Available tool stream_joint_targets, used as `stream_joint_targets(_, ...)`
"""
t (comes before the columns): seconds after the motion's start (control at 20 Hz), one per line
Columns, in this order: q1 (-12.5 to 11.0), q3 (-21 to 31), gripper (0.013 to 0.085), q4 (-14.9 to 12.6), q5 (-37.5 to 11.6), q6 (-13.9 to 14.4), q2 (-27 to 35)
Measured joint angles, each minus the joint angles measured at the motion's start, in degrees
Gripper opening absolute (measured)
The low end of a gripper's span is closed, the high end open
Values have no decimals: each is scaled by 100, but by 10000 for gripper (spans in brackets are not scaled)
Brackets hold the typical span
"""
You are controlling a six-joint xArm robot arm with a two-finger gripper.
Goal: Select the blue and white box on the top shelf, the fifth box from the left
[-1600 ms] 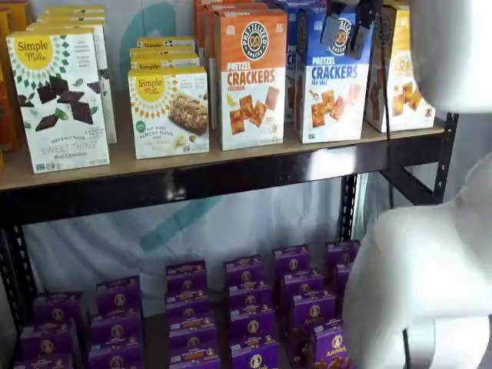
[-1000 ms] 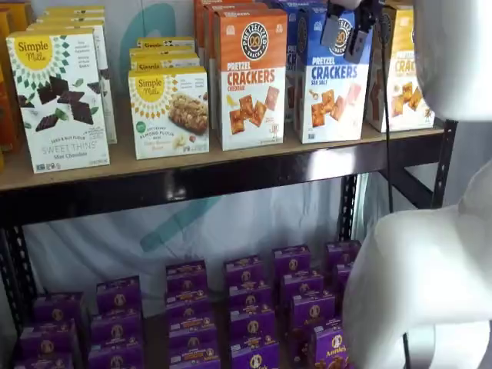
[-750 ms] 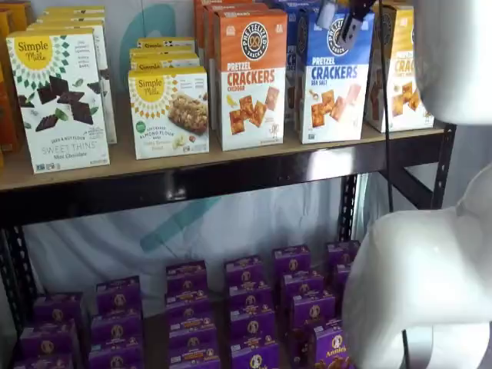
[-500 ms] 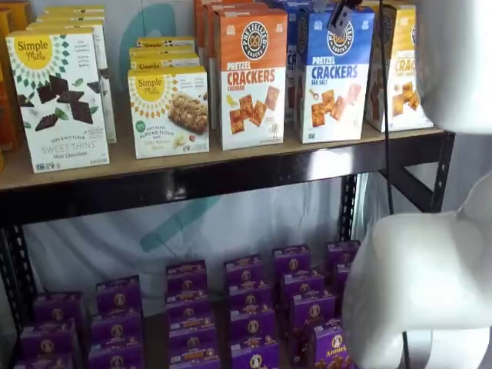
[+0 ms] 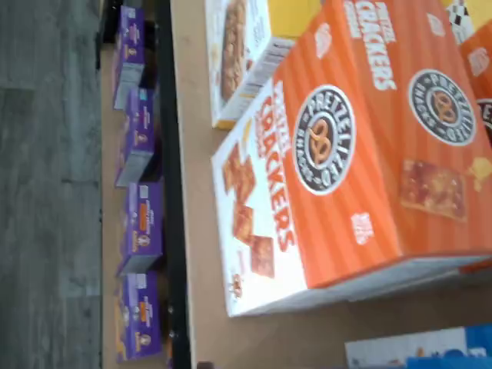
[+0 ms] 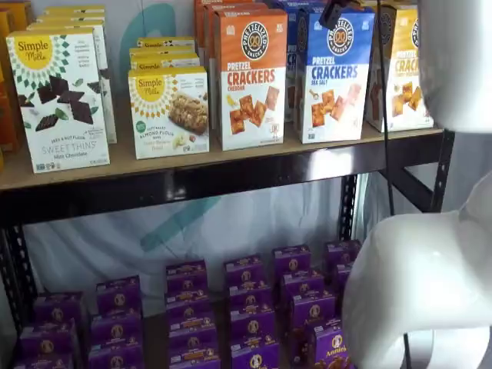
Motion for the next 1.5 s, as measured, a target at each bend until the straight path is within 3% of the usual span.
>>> stream_joint_targets(0.25, -154, -335, 850, 28, 6, -166, 397)
stream_joint_targets(0.45, -156, -780, 850, -242, 313, -251, 778)
stream_joint_targets(0.8, -168, -820, 850, -262, 184, -330, 988)
stream_joint_targets(1.2, -27, -838, 850, -502, 35, -331, 1139)
stream_joint_targets(1.5, 97, -1304, 850, -780, 612, -251, 1498)
